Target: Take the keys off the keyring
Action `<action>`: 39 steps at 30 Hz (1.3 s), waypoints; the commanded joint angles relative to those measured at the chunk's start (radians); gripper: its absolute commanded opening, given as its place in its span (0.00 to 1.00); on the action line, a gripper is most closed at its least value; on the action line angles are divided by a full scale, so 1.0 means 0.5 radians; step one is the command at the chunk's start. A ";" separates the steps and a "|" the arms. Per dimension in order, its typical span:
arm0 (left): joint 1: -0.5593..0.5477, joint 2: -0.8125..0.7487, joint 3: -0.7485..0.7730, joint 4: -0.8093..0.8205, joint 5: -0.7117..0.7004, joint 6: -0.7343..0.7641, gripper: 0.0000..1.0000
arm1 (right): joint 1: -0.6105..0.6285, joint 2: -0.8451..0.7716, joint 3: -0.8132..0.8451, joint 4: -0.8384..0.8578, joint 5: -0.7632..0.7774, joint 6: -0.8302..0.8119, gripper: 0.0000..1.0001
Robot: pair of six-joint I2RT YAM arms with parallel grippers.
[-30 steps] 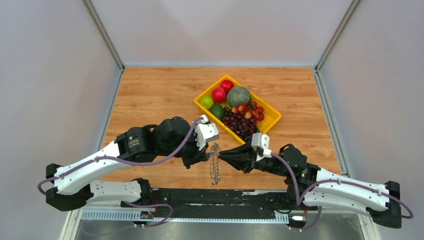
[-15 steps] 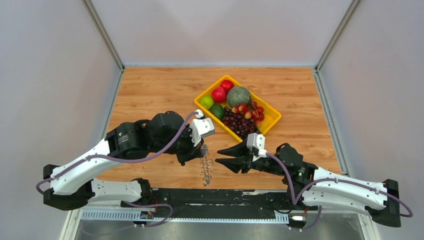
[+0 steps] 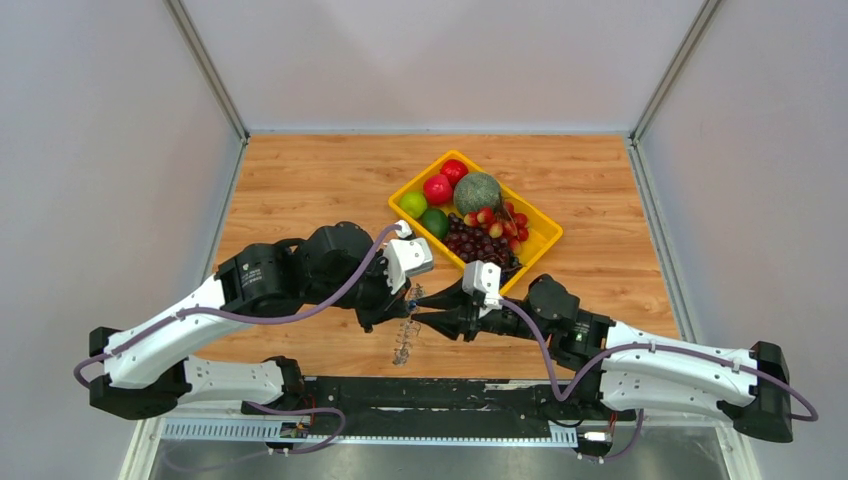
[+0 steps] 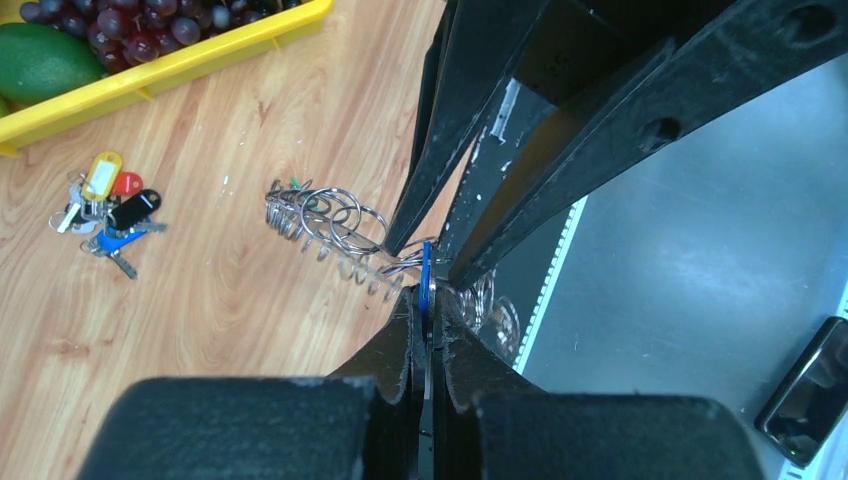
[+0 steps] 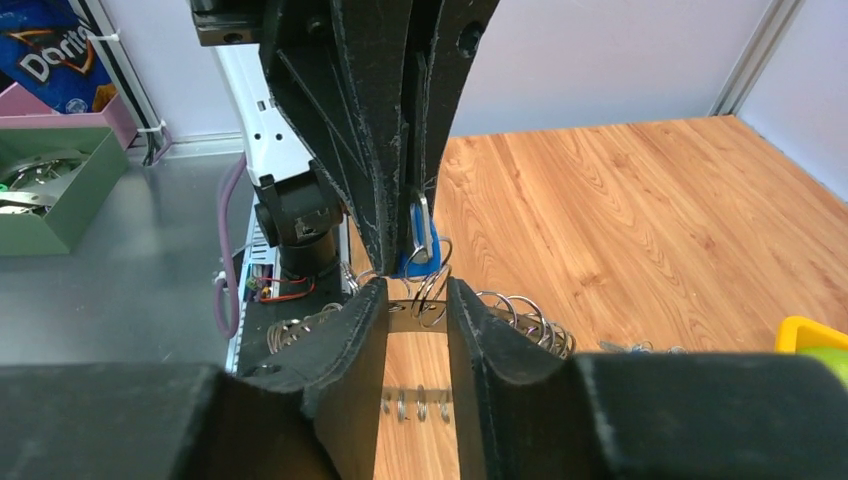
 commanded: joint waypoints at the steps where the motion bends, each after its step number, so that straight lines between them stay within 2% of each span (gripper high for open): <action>1: 0.006 -0.009 0.039 0.079 0.041 0.014 0.00 | 0.002 0.058 0.112 0.055 -0.006 -0.037 0.25; 3: 0.008 -0.015 0.039 0.077 0.041 0.014 0.00 | 0.003 0.073 0.119 0.051 0.004 -0.038 0.12; 6: 0.008 -0.028 0.040 0.059 -0.010 0.013 0.00 | 0.002 0.052 0.104 0.036 0.017 -0.033 0.00; 11: 0.008 -0.080 0.010 0.053 -0.205 -0.024 0.00 | 0.004 -0.049 0.038 0.027 0.026 -0.009 0.00; 16: 0.023 -0.083 -0.068 0.056 -0.247 -0.061 0.00 | 0.001 -0.191 0.010 0.025 0.041 -0.004 0.00; 26: 0.026 0.080 -0.208 0.201 0.222 -0.051 0.00 | 0.002 -0.202 0.062 0.110 0.111 -0.048 0.00; 31: 0.040 0.008 -0.237 0.194 -0.109 -0.141 0.00 | 0.003 -0.259 0.015 0.025 0.255 -0.010 0.00; 34: 0.149 -0.058 -0.357 0.232 -0.217 -0.193 0.00 | 0.003 -0.393 -0.073 -0.009 0.353 0.020 0.00; 39: 0.341 -0.146 -0.634 0.524 -0.469 -0.269 0.00 | 0.002 -0.605 -0.174 -0.145 0.573 0.099 0.00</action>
